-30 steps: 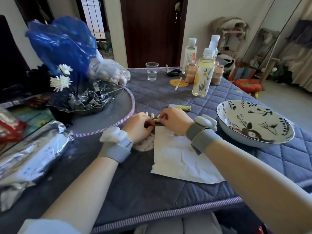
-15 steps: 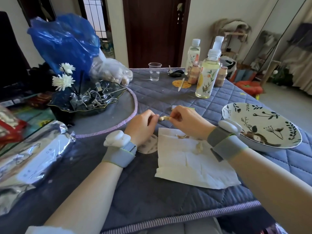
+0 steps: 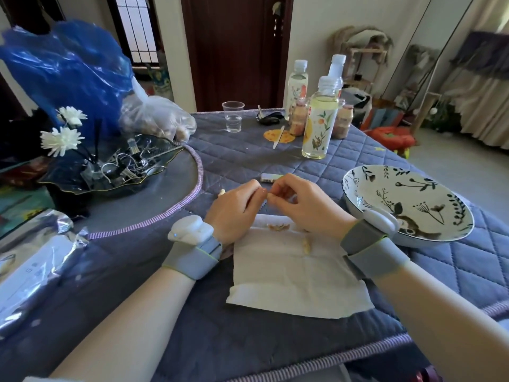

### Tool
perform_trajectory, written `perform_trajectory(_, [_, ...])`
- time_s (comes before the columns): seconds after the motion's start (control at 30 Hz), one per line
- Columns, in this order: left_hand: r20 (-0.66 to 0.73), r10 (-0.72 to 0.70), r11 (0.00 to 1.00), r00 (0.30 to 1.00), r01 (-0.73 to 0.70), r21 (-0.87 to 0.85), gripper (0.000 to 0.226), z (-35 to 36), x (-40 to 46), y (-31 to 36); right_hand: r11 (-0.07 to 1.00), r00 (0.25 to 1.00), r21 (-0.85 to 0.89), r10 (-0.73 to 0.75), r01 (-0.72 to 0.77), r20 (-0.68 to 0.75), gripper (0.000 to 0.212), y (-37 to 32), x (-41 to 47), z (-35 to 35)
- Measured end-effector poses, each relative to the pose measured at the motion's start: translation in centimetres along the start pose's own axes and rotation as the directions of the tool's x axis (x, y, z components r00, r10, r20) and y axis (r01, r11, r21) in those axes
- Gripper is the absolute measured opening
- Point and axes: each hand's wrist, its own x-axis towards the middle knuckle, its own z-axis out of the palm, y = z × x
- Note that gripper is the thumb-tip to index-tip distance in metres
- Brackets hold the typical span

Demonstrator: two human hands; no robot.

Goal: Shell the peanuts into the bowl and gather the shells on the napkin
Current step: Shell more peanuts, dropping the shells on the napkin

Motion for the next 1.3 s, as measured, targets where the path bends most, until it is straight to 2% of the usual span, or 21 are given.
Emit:
perform_trajectory(0.1, [-0.091,0.013,0.999,0.996,-0.018,-0.045,0.036,0.4,0.2,0.0,0.999,1.000,0.053,-0.009,0.009,-0.010,0.020,0.5,-0.3,0.3])
perform_trajectory(0.23, [-0.111,0.031,0.994,0.993,-0.042,-0.104,0.027,0.9,0.2,0.5,0.995,0.999,0.090,-0.041,0.041,-0.001,0.032,0.4,-0.9,0.9])
perform_trajectory(0.7, [-0.143,0.023,0.970,0.989,-0.056,-0.236,0.032,1.1,-0.1,1.8,0.953,0.999,0.303,0.010,0.005,-0.049,0.031,0.3,-0.9,1.5])
perform_trajectory(0.97, [-0.136,-0.020,0.946,0.991,-0.025,-0.322,0.034,1.3,-0.1,2.3,0.937,0.997,0.350,0.012,0.016,-0.075,0.030,0.4,-0.9,1.5])
perform_trajectory(1.17, [-0.020,-0.074,0.895,0.997,0.058,-0.443,0.035,0.8,0.0,2.6,0.952,0.996,0.298,-0.043,0.065,-0.082,0.036,0.5,-1.1,1.2])
perform_trajectory(1.3, [0.085,-0.120,0.810,0.989,0.147,-0.568,0.043,0.6,0.0,2.9,0.979,0.987,0.150,-0.128,0.141,-0.092,0.030,1.2,-1.7,0.5])
